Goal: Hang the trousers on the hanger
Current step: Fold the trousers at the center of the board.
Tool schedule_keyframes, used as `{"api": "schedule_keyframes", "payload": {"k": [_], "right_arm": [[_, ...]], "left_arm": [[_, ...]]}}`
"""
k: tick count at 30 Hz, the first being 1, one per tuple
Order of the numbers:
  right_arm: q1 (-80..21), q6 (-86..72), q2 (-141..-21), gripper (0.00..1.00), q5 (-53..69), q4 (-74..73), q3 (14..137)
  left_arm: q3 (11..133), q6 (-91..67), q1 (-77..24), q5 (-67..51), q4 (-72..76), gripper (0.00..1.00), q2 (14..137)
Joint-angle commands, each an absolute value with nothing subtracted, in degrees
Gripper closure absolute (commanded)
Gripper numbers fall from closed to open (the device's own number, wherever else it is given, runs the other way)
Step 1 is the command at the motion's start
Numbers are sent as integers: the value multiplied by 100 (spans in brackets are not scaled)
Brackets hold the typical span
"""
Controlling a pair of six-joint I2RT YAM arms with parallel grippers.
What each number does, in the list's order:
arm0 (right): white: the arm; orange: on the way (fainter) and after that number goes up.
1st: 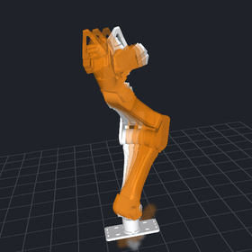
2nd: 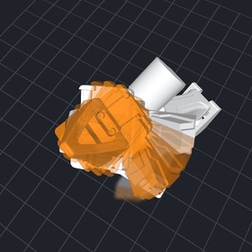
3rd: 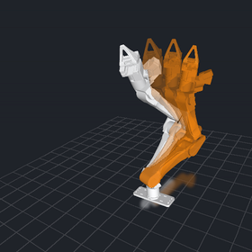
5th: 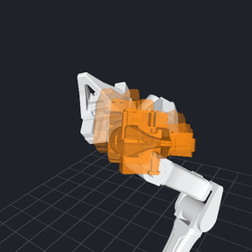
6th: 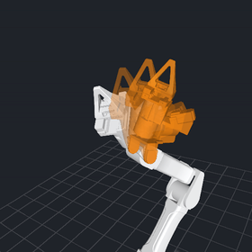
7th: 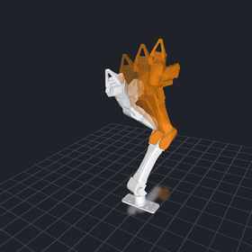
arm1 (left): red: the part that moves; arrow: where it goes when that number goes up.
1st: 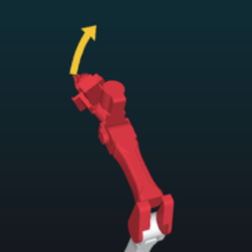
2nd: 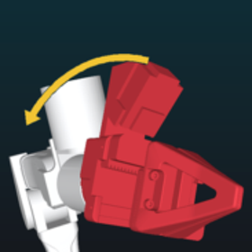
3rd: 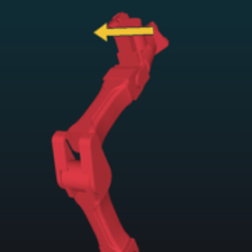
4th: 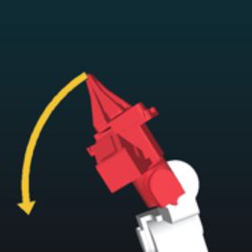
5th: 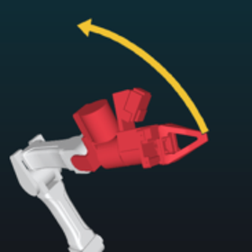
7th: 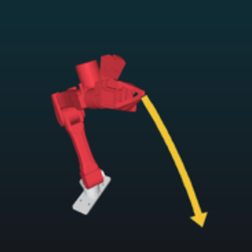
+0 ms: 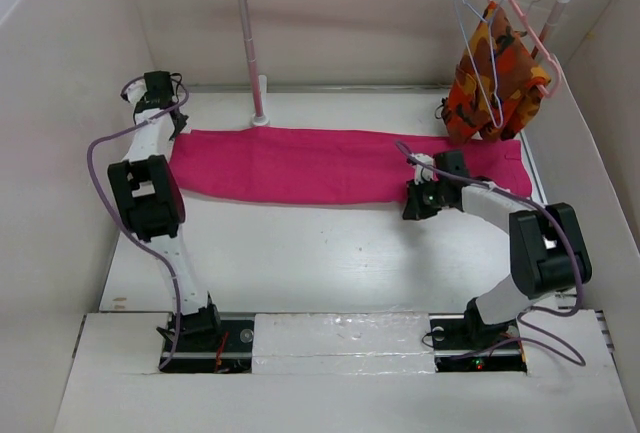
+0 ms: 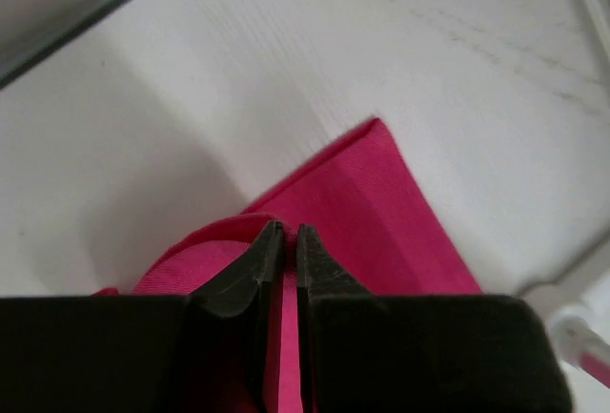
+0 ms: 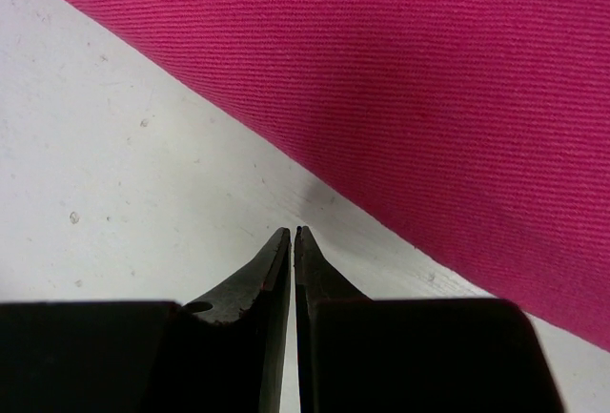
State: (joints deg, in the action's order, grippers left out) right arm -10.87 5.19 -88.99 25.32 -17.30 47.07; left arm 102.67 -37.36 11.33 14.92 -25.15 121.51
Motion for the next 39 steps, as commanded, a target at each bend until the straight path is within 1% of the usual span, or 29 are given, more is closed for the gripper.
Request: {"api": "schedule_keyframes", "payload": {"k": [1, 3, 5, 8, 10, 13, 14, 16, 17, 18, 20, 21, 22, 24, 25, 26, 27, 28, 29, 30, 31, 32, 33, 34, 36, 37, 38, 39], "right_arm": [[-1072, 615, -8999, 89, 2716, -1424, 4957], [-1072, 624, -9088, 89, 2760, -1389, 5045], [-1072, 650, -9158, 89, 2795, -1424, 5124], [-1072, 685, -9211, 89, 2821, -1494, 5282], [-1072, 703, -9202, 89, 2795, -1529, 5361], [-1072, 694, -9158, 89, 2707, -1669, 5466], [-1072, 703, -9132, 89, 2681, -1740, 5475], [-1072, 660, -9001, 84, 2602, -1784, 5511], [-1072, 642, -8930, 75, 2532, -1845, 5519], [-1072, 642, -8895, 69, 2505, -1881, 5520], [-1072, 607, -8807, 58, 2418, -1986, 5528], [-1072, 598, -8763, 51, 2339, -2012, 5520], [-1072, 545, -8667, 48, 2294, -2039, 5520], [-1011, 501, -8587, 42, 2294, -2057, 5476], [-1011, 466, -8509, 41, 2320, -2057, 5467], [-950, 431, -8456, 39, 2346, -2083, 5467], [-949, 396, -8403, 39, 2373, -2083, 5432], [-897, 352, -8341, 39, 2399, -2092, 5414], [-896, 317, -8193, 41, 2365, -2100, 5405], [-896, 264, -8096, 61, 2321, -2101, 5327], [-844, 177, -7990, 74, 2268, -2092, 5283], [-792, 132, -7815, 91, 2154, -2083, 5247], [-791, 71, -7726, 100, 2127, -2092, 5195], [-695, 27, -7673, 100, 2136, -2066, 5099], [-484, 9, -7568, 100, 2232, -2074, 5010], [-414, 17, -7541, 97, 2250, -2083, 4940], [-274, 9, -7532, 89, 2241, -2127, 4922], [-203, 17, -7480, 69, 2215, -2179, 4887]], "left_arm": [[9863, -3893, 1064, 1450, -2206, 100, 11330], [9809, -3911, 1063, 1441, -2066, 100, 11241], [10176, -3920, 1063, 1502, -2222, 100, 11520], [11291, -3937, 1063, 1660, -2574, 100, 12222], [12001, -3894, 1063, 1723, -2558, 100, 12575], [12750, -3876, 1063, 1591, -2715, 100, 13287], [12814, -3902, 1063, 1434, -2785, 100, 13541], [12736, -3964, 1063, 1337, -2743, 100, 13675], [12674, -4007, 1063, 1249, -2699, 93, 13719], [12630, -4017, 1063, 1257, -2716, 89, 13728], [12393, -3973, 1063, 1309, -2603, 77, 13606], [12358, -3929, 1063, 1370, -2610, 65, 13562], [12401, -3816, 1063, 1449, -2645, 55, 13527], [12436, -3692, 1063, 1555, -2803, 39, 13378], [12341, -3613, 1063, 1634, -2891, 37, 13290], [12183, -3612, 1063, 1844, -3013, 36, 13028], [11903, -3612, 1063, 1915, -2997, 37, 12817], [11109, -3612, 1063, 1951, -2745, 37, 12292], [10674, -3638, 1063, 2038, -2577, 37, 12026], [10174, -3665, 1063, 2022, -2401, 39, 11719], [9221, -3682, 1063, 1969, -2182, 40, 11420], [8793, -3778, 1142, 1777, -1866, 41, 10895], [8371, -3814, 1212, 1645, -1733, 41, 10681], [7741, -3884, 1213, 1530, -1662, 41, 10531], [7262, -4025, 1353, 1100, -1486, 41, 10187], [6929, -4043, 1354, 1029, -1390, 41, 10082], [6839, -4034, 1354, 767, -1336, 40, 10081], [6803, -4060, 1406, 686, -1371, 39, 10107]]}}
